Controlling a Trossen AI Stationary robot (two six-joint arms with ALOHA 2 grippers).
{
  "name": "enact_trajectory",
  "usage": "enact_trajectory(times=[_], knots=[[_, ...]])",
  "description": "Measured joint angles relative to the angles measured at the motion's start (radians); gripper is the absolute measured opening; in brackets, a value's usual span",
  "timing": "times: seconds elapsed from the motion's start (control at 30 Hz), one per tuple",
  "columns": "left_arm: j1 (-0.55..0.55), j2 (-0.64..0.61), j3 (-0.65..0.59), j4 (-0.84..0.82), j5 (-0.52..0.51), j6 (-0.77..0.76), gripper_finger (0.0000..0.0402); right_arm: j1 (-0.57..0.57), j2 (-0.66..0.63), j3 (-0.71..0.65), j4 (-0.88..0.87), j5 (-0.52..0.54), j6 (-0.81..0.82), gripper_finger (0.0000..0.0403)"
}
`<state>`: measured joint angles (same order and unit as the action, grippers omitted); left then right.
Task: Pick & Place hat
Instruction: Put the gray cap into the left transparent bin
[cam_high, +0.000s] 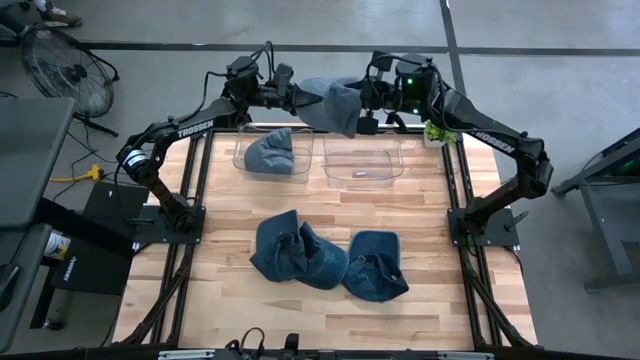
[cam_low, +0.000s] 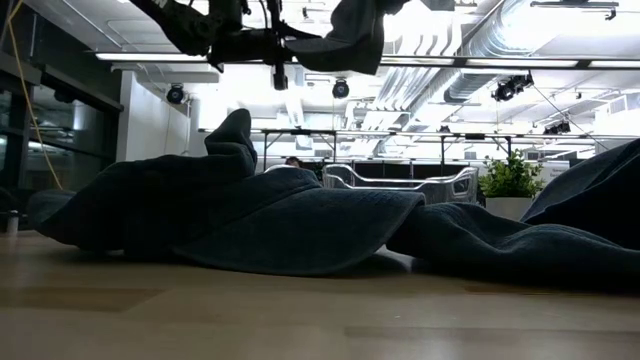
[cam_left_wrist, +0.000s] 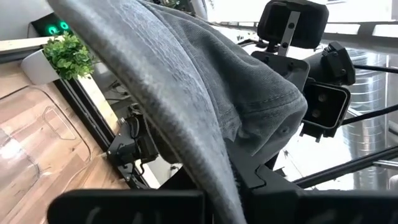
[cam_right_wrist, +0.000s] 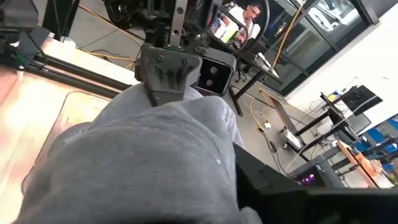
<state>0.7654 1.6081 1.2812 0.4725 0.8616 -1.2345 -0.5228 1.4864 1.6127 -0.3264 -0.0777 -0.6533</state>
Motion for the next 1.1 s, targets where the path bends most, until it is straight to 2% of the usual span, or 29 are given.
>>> enact_trajectory(times=[0.17, 0.37, 0.53, 0.77, 0.87, 0.97, 1.1], knots=[[0.0, 0.0, 0.0, 0.0, 0.001, 0.007, 0.0005, 0.0, -0.018, 0.0, -0.023, 0.027, 0.002, 0.0091], [0.005, 0.0, 0.0, 0.01, 0.002, 0.022, 0.0004, -0.001, -0.08, 0.0, -0.119, 0.171, 0.051, 0.0188], [0.063, -0.007, -0.002, -0.002, 0.037, 0.03, 0.0004, -0.001, -0.149, 0.002, -0.216, 0.292, 0.068, 0.0245], [0.178, -0.017, -0.002, -0.015, 0.159, 0.027, 0.0004, 0.0, -0.223, 0.002, -0.353, 0.321, 0.185, 0.0263], [0.217, -0.02, -0.002, -0.08, 0.222, 0.034, 0.0004, -0.001, -0.244, 0.002, -0.421, 0.323, 0.238, 0.0263], [0.249, -0.04, -0.001, -0.212, 0.281, 0.098, 0.0004, -0.001, -0.253, 0.002, -0.486, 0.325, 0.286, 0.0263], [0.283, -0.073, -0.001, -0.517, 0.3, 0.29, 0.0004, -0.001, -0.258, 0.002, -0.547, 0.357, 0.324, 0.0263]])
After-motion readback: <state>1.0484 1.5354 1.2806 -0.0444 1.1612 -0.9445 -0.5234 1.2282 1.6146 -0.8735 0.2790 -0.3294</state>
